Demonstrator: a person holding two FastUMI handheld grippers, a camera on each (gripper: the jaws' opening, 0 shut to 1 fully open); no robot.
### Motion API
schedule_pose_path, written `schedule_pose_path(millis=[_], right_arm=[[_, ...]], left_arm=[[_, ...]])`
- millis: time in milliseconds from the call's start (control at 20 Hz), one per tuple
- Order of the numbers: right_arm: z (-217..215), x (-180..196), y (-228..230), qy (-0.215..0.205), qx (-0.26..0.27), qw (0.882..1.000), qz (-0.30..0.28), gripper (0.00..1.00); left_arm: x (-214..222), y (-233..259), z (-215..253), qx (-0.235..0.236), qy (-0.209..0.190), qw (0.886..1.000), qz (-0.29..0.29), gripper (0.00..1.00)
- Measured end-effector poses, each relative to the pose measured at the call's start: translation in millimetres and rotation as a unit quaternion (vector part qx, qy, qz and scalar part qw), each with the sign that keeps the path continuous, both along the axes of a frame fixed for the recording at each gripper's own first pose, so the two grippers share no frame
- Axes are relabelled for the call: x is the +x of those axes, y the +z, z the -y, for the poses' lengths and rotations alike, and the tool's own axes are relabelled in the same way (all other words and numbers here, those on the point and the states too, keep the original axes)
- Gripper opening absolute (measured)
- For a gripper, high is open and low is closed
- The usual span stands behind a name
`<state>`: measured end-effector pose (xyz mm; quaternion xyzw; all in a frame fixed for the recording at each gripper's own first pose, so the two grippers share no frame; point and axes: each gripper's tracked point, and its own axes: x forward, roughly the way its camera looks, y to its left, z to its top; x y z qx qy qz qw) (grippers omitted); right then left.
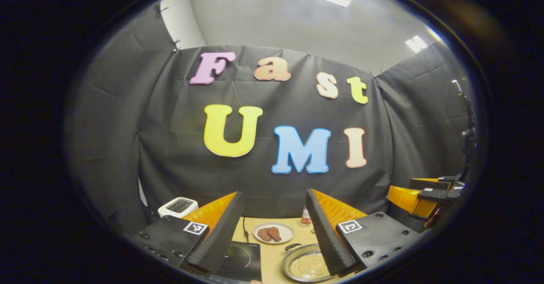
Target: First push the handle of the pot to place it horizontally, then grasp the pot with both hands and set it on the induction cooktop.
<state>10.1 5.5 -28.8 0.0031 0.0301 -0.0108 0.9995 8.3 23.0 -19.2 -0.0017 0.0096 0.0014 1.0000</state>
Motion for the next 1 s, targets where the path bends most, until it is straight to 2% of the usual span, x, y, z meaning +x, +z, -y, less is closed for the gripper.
schedule_pose_path(millis=[300, 400, 500, 600, 700, 750, 800, 850, 900, 950, 1000], right_arm=[[-2, -5, -58, 0.019, -0.001, 0.997, -0.069, 0.98], [-4, -8, -81, 0.03, -0.007, 0.995, -0.097, 0.96], [-7, -12, -106, 0.041, -0.008, 0.991, -0.127, 0.9], [-8, -16, -130, 0.046, -0.006, 0.986, -0.16, 0.78], [-5, -20, -157, 0.041, -0.006, 0.98, -0.194, 0.6], [-6, -23, -163, 0.04, -0.004, 0.977, -0.207, 0.46], [-9, -22, -176, 0.045, -0.003, 0.974, -0.222, 0.38], [-16, -25, -184, 0.063, -0.004, 0.969, -0.237, 0.26], [-14, -28, -199, 0.06, -0.013, 0.965, -0.256, 0.26], [-15, -28, -213, 0.067, -0.01, 0.959, -0.275, 0.02], [-18, -35, -223, 0.077, 0.001, 0.952, -0.296, 0.05]], left_arm=[[2, -9, -1, 0.009, 0.001, 1.0, -0.009, 0.94], [1, -17, -2, 0.011, 0.003, 1.0, -0.017, 0.94], [4, -27, -3, 0.017, 0.007, 0.999, -0.026, 0.95], [6, -35, 0, 0.02, 0.008, 0.999, -0.035, 0.94], [9, -46, 1, 0.023, 0.008, 0.999, -0.048, 0.96], [10, -49, 3, 0.025, 0.006, 0.998, -0.053, 0.95], [10, -55, 4, 0.027, 0.006, 0.998, -0.058, 0.95], [12, -57, 6, 0.028, 0.006, 0.998, -0.061, 0.94], [12, -60, 6, 0.028, 0.006, 0.998, -0.064, 0.95], [13, -61, 8, 0.027, 0.007, 0.997, -0.066, 0.95], [15, -61, 9, 0.026, 0.007, 0.997, -0.067, 0.95]])
